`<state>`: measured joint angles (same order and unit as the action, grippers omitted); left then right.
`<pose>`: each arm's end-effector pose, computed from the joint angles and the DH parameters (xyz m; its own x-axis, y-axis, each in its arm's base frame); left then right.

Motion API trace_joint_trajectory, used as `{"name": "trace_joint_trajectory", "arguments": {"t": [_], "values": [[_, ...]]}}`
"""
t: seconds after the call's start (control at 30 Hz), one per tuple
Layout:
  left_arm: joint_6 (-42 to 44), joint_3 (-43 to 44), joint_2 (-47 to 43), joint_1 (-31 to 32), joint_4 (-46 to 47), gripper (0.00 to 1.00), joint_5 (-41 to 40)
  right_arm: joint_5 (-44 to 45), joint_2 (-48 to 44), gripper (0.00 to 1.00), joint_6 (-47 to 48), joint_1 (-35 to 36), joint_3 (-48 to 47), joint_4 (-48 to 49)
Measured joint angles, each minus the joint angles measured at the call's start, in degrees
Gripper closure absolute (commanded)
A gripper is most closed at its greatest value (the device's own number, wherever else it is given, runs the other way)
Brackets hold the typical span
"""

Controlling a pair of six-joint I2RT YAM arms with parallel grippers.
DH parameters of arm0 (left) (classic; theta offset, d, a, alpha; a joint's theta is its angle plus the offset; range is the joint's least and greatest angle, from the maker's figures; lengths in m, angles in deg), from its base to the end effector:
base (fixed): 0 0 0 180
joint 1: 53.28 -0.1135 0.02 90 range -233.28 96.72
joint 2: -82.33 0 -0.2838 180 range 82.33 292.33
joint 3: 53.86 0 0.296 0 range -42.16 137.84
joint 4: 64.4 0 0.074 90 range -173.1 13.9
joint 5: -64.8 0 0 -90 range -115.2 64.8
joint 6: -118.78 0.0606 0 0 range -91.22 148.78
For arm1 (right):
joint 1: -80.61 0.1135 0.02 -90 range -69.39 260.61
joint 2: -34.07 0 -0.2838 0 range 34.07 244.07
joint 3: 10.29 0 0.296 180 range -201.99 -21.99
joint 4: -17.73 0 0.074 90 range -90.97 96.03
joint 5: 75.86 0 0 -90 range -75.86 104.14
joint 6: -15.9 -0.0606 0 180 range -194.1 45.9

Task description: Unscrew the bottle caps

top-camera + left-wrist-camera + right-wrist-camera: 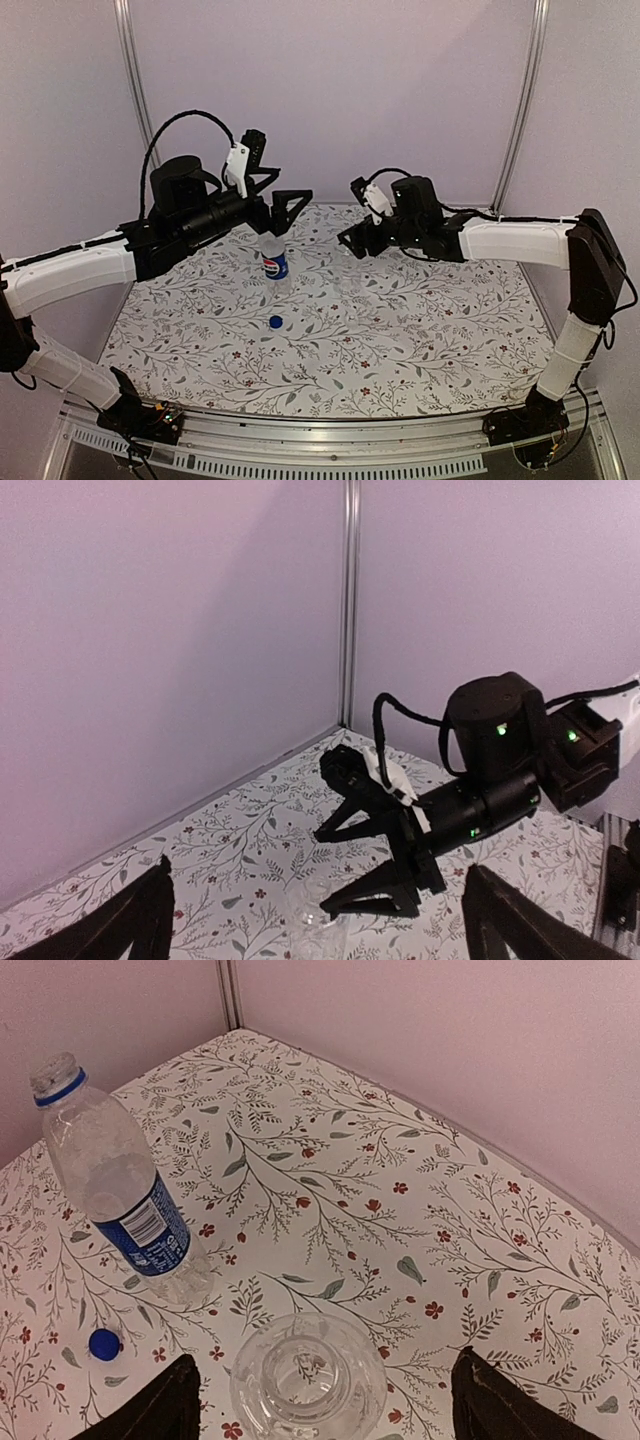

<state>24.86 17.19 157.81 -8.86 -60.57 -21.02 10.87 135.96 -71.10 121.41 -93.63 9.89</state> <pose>0.2672 -0.2680 0.3640 -0.0587 -0.0379 -0.9976 0.7478 0.6603 -0.0691 0.3608 0.3160 0.2373 -0.2998 -0.3278 -0.8959 -0.7077 0.7062 -0.0216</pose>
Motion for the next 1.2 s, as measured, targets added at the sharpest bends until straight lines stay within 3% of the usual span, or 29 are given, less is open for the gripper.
{"name": "trace_joint_trajectory", "arguments": {"t": [0.17, 0.33, 0.7, 0.97, 1.2], "values": [[0.92, 0.81, 0.00, -0.52, -2.14, 0.00, -1.81, 2.36, -3.65, 0.02, -0.22, 0.00, -1.49, -3.72], [1.11, 3.21, -0.26, -3.02, -4.90, 0.00, -5.35, 6.56, -8.39, 0.01, -1.36, -1.16, -3.19, -9.20], [2.54, 4.24, -4.46, -5.70, -9.81, 0.00, -16.92, 7.69, -22.14, 0.01, -6.64, -14.16, -3.41, -18.73], [1.46, 3.30, -11.28, -12.48, -12.11, 0.00, -16.61, 7.08, -25.64, 0.01, -7.13, -14.19, -1.75, -22.16], [0.72, -5.55, -22.08, -16.04, -13.27, 0.00, -15.63, 7.56, -30.64, 0.01, -6.86, -14.19, 1.14, -23.65]]}}
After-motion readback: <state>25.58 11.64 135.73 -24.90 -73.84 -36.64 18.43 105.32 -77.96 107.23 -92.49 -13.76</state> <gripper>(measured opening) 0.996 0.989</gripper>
